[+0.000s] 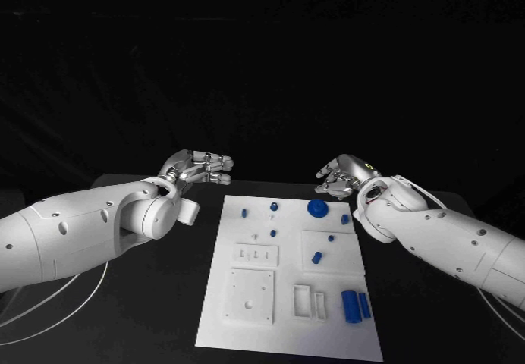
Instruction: Assemble the parts on the task board
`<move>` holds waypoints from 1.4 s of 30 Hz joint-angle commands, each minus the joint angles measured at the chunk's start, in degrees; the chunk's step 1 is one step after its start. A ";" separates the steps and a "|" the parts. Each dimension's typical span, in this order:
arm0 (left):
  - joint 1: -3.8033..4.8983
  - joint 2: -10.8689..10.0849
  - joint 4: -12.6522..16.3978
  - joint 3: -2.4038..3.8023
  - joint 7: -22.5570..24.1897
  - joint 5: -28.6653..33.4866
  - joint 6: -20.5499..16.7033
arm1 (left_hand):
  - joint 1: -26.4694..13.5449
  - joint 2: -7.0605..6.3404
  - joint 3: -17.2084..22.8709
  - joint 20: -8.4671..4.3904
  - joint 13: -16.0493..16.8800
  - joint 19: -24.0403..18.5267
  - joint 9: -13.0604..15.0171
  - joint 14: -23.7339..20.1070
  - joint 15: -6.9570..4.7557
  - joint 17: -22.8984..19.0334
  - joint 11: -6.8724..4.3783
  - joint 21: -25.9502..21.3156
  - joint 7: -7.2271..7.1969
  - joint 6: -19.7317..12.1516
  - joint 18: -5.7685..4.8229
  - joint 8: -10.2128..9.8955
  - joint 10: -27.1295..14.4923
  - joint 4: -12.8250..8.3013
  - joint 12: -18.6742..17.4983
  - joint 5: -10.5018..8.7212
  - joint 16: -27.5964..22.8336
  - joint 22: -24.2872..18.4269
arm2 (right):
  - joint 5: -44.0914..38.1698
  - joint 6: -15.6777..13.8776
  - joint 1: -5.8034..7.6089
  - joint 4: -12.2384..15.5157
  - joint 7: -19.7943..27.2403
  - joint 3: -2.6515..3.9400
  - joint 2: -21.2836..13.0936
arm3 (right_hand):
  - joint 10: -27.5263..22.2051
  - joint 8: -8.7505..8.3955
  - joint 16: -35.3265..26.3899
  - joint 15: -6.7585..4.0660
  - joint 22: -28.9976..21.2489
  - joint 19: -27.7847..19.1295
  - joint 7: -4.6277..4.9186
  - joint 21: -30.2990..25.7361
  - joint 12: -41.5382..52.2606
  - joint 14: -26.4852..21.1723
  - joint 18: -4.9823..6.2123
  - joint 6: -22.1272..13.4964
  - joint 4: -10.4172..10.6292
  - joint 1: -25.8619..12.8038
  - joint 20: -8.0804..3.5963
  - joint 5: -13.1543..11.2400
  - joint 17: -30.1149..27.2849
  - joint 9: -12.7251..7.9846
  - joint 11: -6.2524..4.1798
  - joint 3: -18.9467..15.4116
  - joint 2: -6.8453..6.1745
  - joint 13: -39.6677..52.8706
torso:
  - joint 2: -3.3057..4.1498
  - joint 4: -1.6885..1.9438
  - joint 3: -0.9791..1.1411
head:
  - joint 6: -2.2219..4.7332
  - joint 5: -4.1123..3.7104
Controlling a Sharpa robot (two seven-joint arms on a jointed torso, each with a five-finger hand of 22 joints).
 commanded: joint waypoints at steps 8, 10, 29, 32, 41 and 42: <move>0.04 0.02 -1.00 0.03 1.27 -0.12 1.27 | -0.43 0.26 -0.23 0.09 0.09 0.42 0.03 0.45 -0.13 0.06 -0.14 0.33 0.07 -0.26 -0.33 -0.14 0.09 -0.34 -0.23 -0.29 0.42 0.10 | 2.50 8.85 -0.80 -2.75 2.91 0.42 -0.45 | -10.36 -0.08 8.21 -0.23 6.61 1.25 -0.98 5.05 38.91 -1.98 -1.27 0.19 -0.86 0.70 -0.28 3.29 14.85 1.71 -0.68 -8.55 2.58 54.10 | -0.18 -0.74 0.85 | -0.09 0.29; 0.04 0.08 -1.10 0.01 1.26 -0.12 1.38 | -0.43 0.26 -0.23 0.09 0.09 0.42 0.03 0.45 -0.13 0.06 -0.14 0.33 0.07 -0.26 -0.33 -0.14 0.09 -0.34 -0.23 -0.29 0.42 0.10 | 1.74 9.35 -1.01 -3.39 2.89 0.44 -0.15 | -9.25 -0.11 11.63 0.00 9.28 1.29 -0.93 8.04 46.06 -1.42 -1.04 -0.15 -0.51 0.51 -0.02 3.46 22.82 2.06 -0.45 -8.79 2.51 59.38 | -0.13 -0.69 0.73 | -0.09 0.28; -0.10 0.40 -1.75 -0.08 0.75 -0.32 2.36 | -0.31 0.30 -0.39 0.09 0.09 0.33 0.03 0.43 -0.11 0.02 -0.07 0.47 0.11 -0.37 -0.36 -0.13 -0.15 -0.28 -0.23 -0.35 0.41 0.10 | -0.83 8.00 -2.16 -6.26 1.33 0.48 2.08 | -1.58 -0.18 15.30 0.35 24.06 3.46 -0.30 31.54 63.18 1.86 -0.91 -2.52 4.29 0.36 0.39 4.61 38.14 0.12 0.03 -7.92 1.23 71.14 | 0.01 -0.58 0.68 | -0.61 0.21; -0.13 0.47 -1.83 -0.09 0.65 -0.33 2.50 | -0.24 0.34 -0.45 0.13 0.08 0.25 0.03 0.35 -0.07 0.00 -0.04 0.51 0.12 -0.42 -0.34 -0.14 -0.29 -0.26 -0.23 -0.34 0.37 0.08 | -1.23 8.02 -2.17 -6.25 0.88 0.48 2.20 | -1.31 -0.14 15.35 0.44 24.07 3.49 -0.09 31.57 63.37 1.89 -0.75 -3.49 4.65 0.62 0.48 4.57 38.09 0.00 0.15 -7.86 1.01 71.39 | 0.01 -0.60 0.71 | -0.65 0.23; -0.17 0.71 -1.97 -0.10 0.49 -0.39 2.69 | -0.23 0.34 -0.46 0.13 0.08 0.24 0.03 0.35 -0.07 0.00 -0.03 0.51 0.12 -0.42 -0.34 -0.14 -0.30 -0.26 -0.23 -0.33 0.37 0.08 | -2.30 9.49 -2.19 -6.54 0.24 0.47 3.13 | -0.69 -0.17 15.62 0.58 24.22 3.51 0.25 32.08 64.43 1.92 -0.69 -4.95 5.19 1.06 0.69 3.70 38.08 -0.21 0.58 -8.24 0.74 72.10 | 0.05 -0.49 0.70 | -0.73 0.22; -0.17 0.73 -1.97 -0.10 0.48 -0.40 2.71 | -0.23 0.34 -0.46 0.13 0.08 0.24 0.03 0.35 -0.07 0.00 -0.03 0.51 0.12 -0.42 -0.34 -0.14 -0.30 -0.26 -0.23 -0.33 0.37 0.08 | -2.45 9.66 -2.20 -6.57 0.21 0.47 3.27 | -0.64 -0.18 15.69 0.60 24.24 3.50 0.29 32.13 64.52 1.92 -0.70 -5.13 5.33 1.11 0.69 3.68 38.09 -0.22 0.62 -8.36 0.70 72.18 | 0.06 -0.47 0.71 | -0.80 0.23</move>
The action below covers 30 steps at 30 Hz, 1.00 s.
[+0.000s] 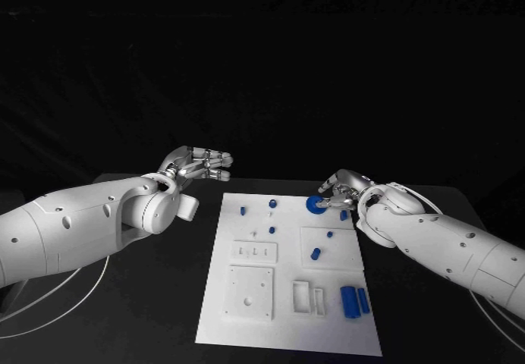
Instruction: Assemble the parts on the task board
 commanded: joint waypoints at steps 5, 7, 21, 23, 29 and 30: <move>-0.03 0.23 0.01 0.03 0.23 -0.33 1.18 | -0.23 0.35 -0.30 0.12 0.08 0.25 0.03 0.35 -0.07 0.02 -0.03 0.16 0.12 -0.42 -0.34 -0.14 -0.30 -0.10 -0.23 -0.33 0.16 0.03 | -2.10 2.37 -0.16 -0.28 -0.76 0.02 0.79 | 0.51 -0.04 0.31 0.21 3.68 3.49 0.18 0.44 0.30 0.24 0.71 -1.29 1.00 0.50 0.52 -0.49 -0.12 -0.10 0.11 -0.78 -0.47 7.18 | 0.00 0.14 -0.01 | -0.23 0.09; -0.03 0.23 -0.01 0.03 0.21 -0.35 1.16 | -0.16 0.43 -0.45 0.15 0.09 0.20 0.03 0.37 -0.06 0.03 0.00 0.26 0.15 -0.46 -0.30 -0.14 -0.42 -0.04 -0.23 -0.36 0.17 0.01 | -2.16 2.61 -0.19 -0.41 -0.76 0.01 0.89 | 0.55 0.00 0.35 0.23 3.70 3.49 0.23 0.47 0.33 0.22 0.71 -1.47 1.22 0.62 0.55 -0.51 -0.16 -0.07 0.14 -1.05 -0.44 7.24 | -0.03 0.10 -0.06 | -0.30 0.14; -0.08 0.28 0.10 0.03 0.03 -0.49 1.13 | 0.00 0.41 -0.54 0.15 0.09 0.19 0.02 0.37 -0.06 0.03 0.03 0.33 0.20 -0.62 -0.29 -0.15 -0.52 -0.14 -0.22 -0.39 0.18 -0.01 | -3.32 4.35 -0.51 -0.89 -1.18 -0.02 1.23 | 0.56 -0.02 0.43 0.14 3.86 3.47 0.19 0.56 0.26 0.16 0.56 -0.92 1.02 0.68 0.46 1.10 -0.34 -0.07 0.15 -0.19 -0.01 7.37 | 0.03 -0.09 0.05 | -0.40 0.45; -0.09 0.27 0.10 0.03 0.02 -0.49 1.12 | 0.00 0.41 -0.54 0.15 0.09 0.19 0.02 0.37 -0.06 0.03 0.03 0.33 0.20 -0.62 -0.29 -0.15 -0.52 -0.14 -0.22 -0.39 0.18 -0.01 | -3.44 4.37 -0.56 -0.96 -1.25 -0.03 1.25 | 0.56 -0.01 0.40 0.14 3.88 3.46 0.18 0.55 0.24 0.15 0.55 -0.86 0.95 0.68 0.46 1.10 -0.37 -0.06 0.15 -0.05 0.02 7.38 | 0.00 -0.06 0.03 | -0.49 0.24; -0.10 0.31 0.04 0.03 -0.01 -0.50 1.11 | -0.08 0.44 -0.65 0.16 0.09 0.16 0.03 0.38 -0.05 0.03 0.05 0.39 0.21 -0.65 -0.28 -0.14 -0.54 -0.14 -0.22 -0.40 0.19 -0.02 | -3.58 4.63 -0.62 -1.20 -1.29 -0.04 1.48 | 0.58 0.00 0.44 0.14 3.93 3.46 0.16 0.57 0.27 0.15 0.52 -0.66 0.69 0.68 0.46 1.09 -0.38 -0.06 0.13 0.40 0.25 7.42 | 0.02 -0.02 0.07 | -0.51 0.28; -0.10 0.33 0.04 0.03 -0.02 -0.50 1.11 | -0.08 0.44 -0.65 0.16 0.09 0.16 0.03 0.38 -0.05 0.03 0.05 0.39 0.21 -0.65 -0.28 -0.14 -0.54 -0.14 -0.22 -0.40 0.19 -0.02 | -3.59 4.69 -0.63 -1.26 -1.30 -0.05 1.54 | 0.58 0.00 0.44 0.14 3.94 3.46 0.16 0.57 0.27 0.15 0.52 -0.64 0.67 0.66 0.46 1.09 -0.39 -0.06 0.13 0.44 0.26 7.43 | 0.03 -0.01 0.07 | -0.53 0.30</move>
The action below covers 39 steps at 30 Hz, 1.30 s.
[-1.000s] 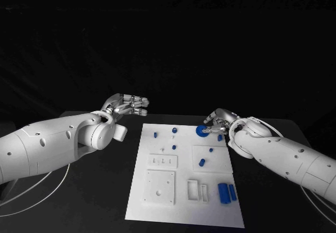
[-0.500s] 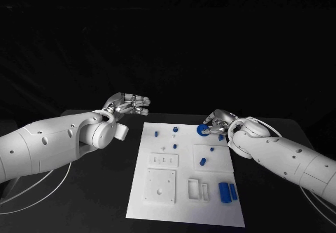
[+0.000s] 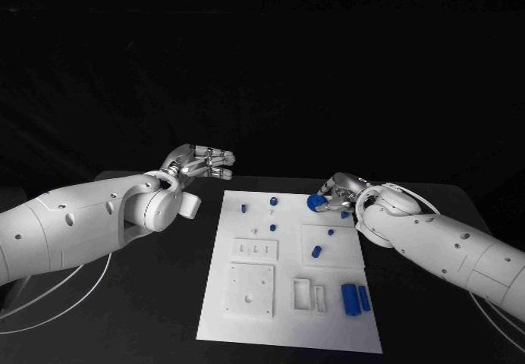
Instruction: Assemble the parts on the task board
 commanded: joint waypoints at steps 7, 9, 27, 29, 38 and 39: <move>0.01 0.19 0.09 0.04 0.23 -0.26 0.79 | -0.08 0.44 -0.26 0.15 0.09 0.17 0.03 0.38 -0.05 0.04 0.05 0.39 0.00 -0.44 -0.28 -0.14 -0.54 -0.06 -0.22 -0.18 0.19 -0.02 | -1.19 1.47 -0.39 -0.66 -0.48 -0.18 0.56 | 0.52 -0.06 0.20 0.02 4.07 3.45 -0.19 -0.09 0.44 0.13 0.42 2.03 -0.91 -0.63 0.36 -0.50 -0.21 0.02 -0.21 2.29 1.05 7.59 | 0.03 0.04 0.02 | -0.20 0.15; 0.01 0.18 0.08 0.04 0.22 -0.26 0.78 | -0.08 0.44 -0.26 0.15 0.09 0.17 0.03 0.38 -0.05 0.04 0.05 0.39 0.00 -0.44 -0.28 -0.14 -0.54 -0.06 -0.22 -0.18 0.19 -0.02 | -1.24 1.03 -0.43 -0.69 -0.72 -0.20 0.58 | 0.65 -0.09 0.20 -0.07 4.15 3.47 -0.37 -0.02 0.71 0.15 0.35 2.78 -1.11 -0.99 0.30 -1.06 -0.23 0.05 -0.33 3.50 1.31 7.72 | 0.05 0.02 0.02 | -0.25 0.13; 0.00 0.29 -0.03 0.03 -0.61 -0.18 1.09 | -0.21 0.68 -0.51 0.19 0.09 0.16 0.02 0.37 -0.02 0.05 0.06 0.40 0.03 -0.58 -0.29 -0.15 -0.61 0.22 -0.22 -0.44 0.21 -0.12 | -4.43 -2.01 -0.57 -0.10 -2.68 -0.39 0.51 | 0.94 0.01 -0.04 -0.55 4.46 3.42 -1.55 -0.35 1.15 0.17 -0.32 8.24 -5.78 -2.26 -0.24 -0.03 -0.35 0.47 -0.92 9.29 3.47 8.09 | -0.03 -0.01 0.02 | -0.33 -0.13; 0.00 0.29 -0.05 0.02 -0.69 -0.22 1.10 | -0.21 0.68 -0.51 0.19 0.09 0.16 0.02 0.37 -0.02 0.05 0.06 0.40 0.03 -0.58 -0.29 -0.15 -0.61 0.22 -0.22 -0.44 0.21 -0.12 | -5.02 -2.86 -0.57 0.09 -2.83 -0.40 0.47 | 0.94 0.01 -0.07 -0.56 4.47 3.42 -1.61 -0.41 1.12 0.17 -0.33 8.45 -5.87 -2.35 -0.24 -0.21 -0.36 0.50 -0.94 9.30 3.45 8.08 | -0.03 0.02 0.00 | -0.32 -0.15; 0.00 0.15 -0.04 -0.02 -1.20 -2.76 0.66 | -0.08 0.76 -0.58 0.20 0.09 0.17 0.02 0.36 -0.02 0.05 0.09 0.39 0.06 -0.68 -0.27 -0.15 -0.68 0.30 -0.22 -0.48 0.21 -0.16 | -7.02 -7.15 -0.57 3.75 -4.38 -0.41 0.24 | 1.26 -0.03 -0.02 -0.71 4.57 3.48 -1.94 -0.38 1.44 0.23 -0.36 8.66 -3.42 -1.83 -0.39 -5.74 -0.23 0.48 -1.08 7.66 2.93 8.22 | -0.06 0.06 0.03 | -0.09 0.18; 0.00 0.16 -0.05 -0.02 -1.22 -2.86 0.64 | -0.08 0.76 -0.58 0.20 0.09 0.17 0.02 0.36 -0.02 0.05 0.09 0.39 0.06 -0.68 -0.27 -0.15 -0.68 0.30 -0.22 -0.48 0.21 -0.16 | -7.37 -7.50 -0.56 4.31 -4.59 -0.41 0.19 | 1.26 -0.02 -0.02 -0.71 4.57 3.49 -1.95 -0.37 1.43 0.23 -0.37 8.69 -3.31 -1.76 -0.39 -5.73 -0.23 0.48 -1.08 7.68 2.87 8.22 | -0.07 0.07 0.03 | -0.11 0.18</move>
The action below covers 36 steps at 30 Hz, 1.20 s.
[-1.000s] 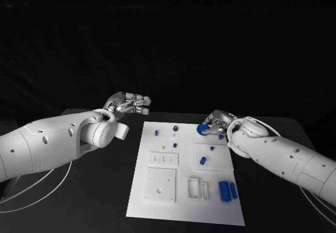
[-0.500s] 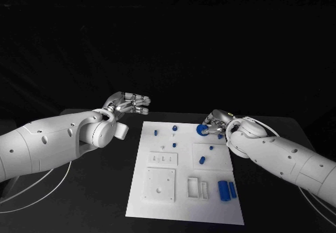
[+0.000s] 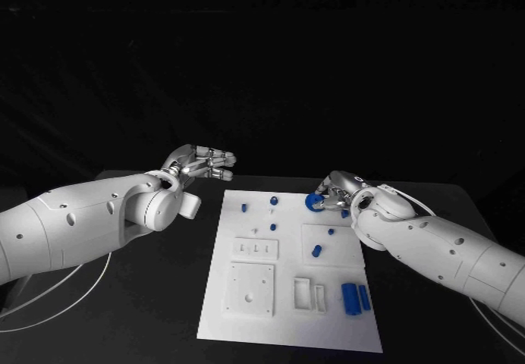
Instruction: Assemble the parts on the task board
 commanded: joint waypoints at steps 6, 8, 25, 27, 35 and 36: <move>0.03 0.13 0.08 0.02 -0.24 -1.94 0.26 | 0.28 0.46 -0.41 0.19 0.09 0.20 0.02 0.38 -0.02 0.06 -0.09 0.10 0.03 -0.40 -0.26 -0.15 -0.61 0.10 -0.23 -0.23 0.23 -0.06 | -4.77 -5.12 0.25 4.59 -2.71 0.02 -0.34 | 0.26 0.13 -0.05 -0.46 4.62 3.49 -0.77 -0.08 0.08 0.05 -0.43 1.07 1.03 1.14 -0.36 -0.19 0.06 0.50 -0.09 0.43 -0.56 8.22 | 0.02 0.07 -0.13 | 0.08 0.18; 0.03 0.18 0.07 0.02 -0.33 -1.97 -0.01 | 0.39 0.44 -0.44 0.18 0.09 0.22 0.02 0.41 -0.03 0.06 -0.08 0.13 0.05 -0.43 -0.24 -0.15 -0.65 0.08 -0.22 -0.23 0.25 -0.06 | -5.43 -5.68 0.29 5.63 -3.02 0.02 -0.26 | 0.26 0.15 -0.06 -0.45 4.64 3.50 -0.82 -0.06 0.05 0.06 -0.44 1.19 1.07 1.18 -0.35 0.16 0.06 0.52 -0.11 0.55 -0.62 8.22 | 0.01 0.06 -0.12 | 0.11 0.19; 0.03 0.54 0.22 0.01 -0.59 -1.96 -0.41 | 0.48 0.38 -0.59 0.18 0.09 0.23 0.02 0.45 -0.03 0.06 -0.07 0.19 0.05 -0.44 -0.23 -0.14 -0.67 0.11 -0.22 -0.24 0.26 -0.07 | -9.09 -7.52 0.37 7.21 -3.11 -3.36 3.92 | 0.27 0.13 -0.18 -0.44 4.61 3.48 -0.83 -0.21 -0.13 0.06 -0.47 1.31 1.33 1.31 -0.35 0.30 -0.05 0.48 -0.11 1.10 -1.10 8.18 | 0.14 0.21 -0.05 | 0.23 0.80; 0.03 0.59 0.21 0.01 -0.61 -1.94 -0.47 | 0.48 0.38 -0.59 0.18 0.09 0.23 0.02 0.45 -0.03 0.06 -0.07 0.19 0.05 -0.44 -0.23 -0.14 -0.67 0.11 -0.22 -0.24 0.26 -0.07 | -9.04 -7.67 0.38 6.59 -2.93 -4.01 4.69 | 0.24 0.13 -0.29 -0.46 4.59 3.47 -0.81 -0.29 -0.21 0.03 -0.47 1.28 1.36 1.32 -0.35 0.39 -0.16 0.47 -0.11 1.17 -1.14 8.15 | 0.15 0.20 -0.10 | 0.28 0.91; 0.03 0.96 0.07 0.01 -0.60 -1.83 -0.40 | 0.48 0.38 -0.59 0.18 0.09 0.23 0.02 0.45 -0.03 0.06 -0.07 0.19 0.05 -0.44 -0.23 -0.14 -0.67 0.11 -0.22 -0.24 0.26 -0.07 | -9.06 -8.03 0.39 4.80 -2.61 -5.06 6.78 | 0.20 0.12 -0.31 -0.46 4.57 3.47 -0.80 -0.34 -0.31 0.02 -0.46 1.24 1.35 1.35 -0.36 0.50 -0.16 0.46 -0.10 1.23 -1.11 8.12 | 0.25 0.34 -0.05 | 0.15 0.99; 0.03 1.00 0.04 0.01 -0.61 -1.83 -0.38 | 0.48 0.38 -0.59 0.18 0.09 0.23 0.02 0.45 -0.03 0.06 -0.07 0.19 0.05 -0.44 -0.23 -0.14 -0.67 0.11 -0.22 -0.24 0.26 -0.07 | -9.07 -8.07 0.39 4.56 -2.57 -5.12 7.04 | 0.19 0.12 -0.34 -0.47 4.56 3.47 -0.79 -0.38 -0.35 0.02 -0.46 1.22 1.32 1.35 -0.37 0.51 -0.19 0.46 -0.10 1.24 -1.11 8.11 | 0.22 0.28 -0.05 | 0.08 1.09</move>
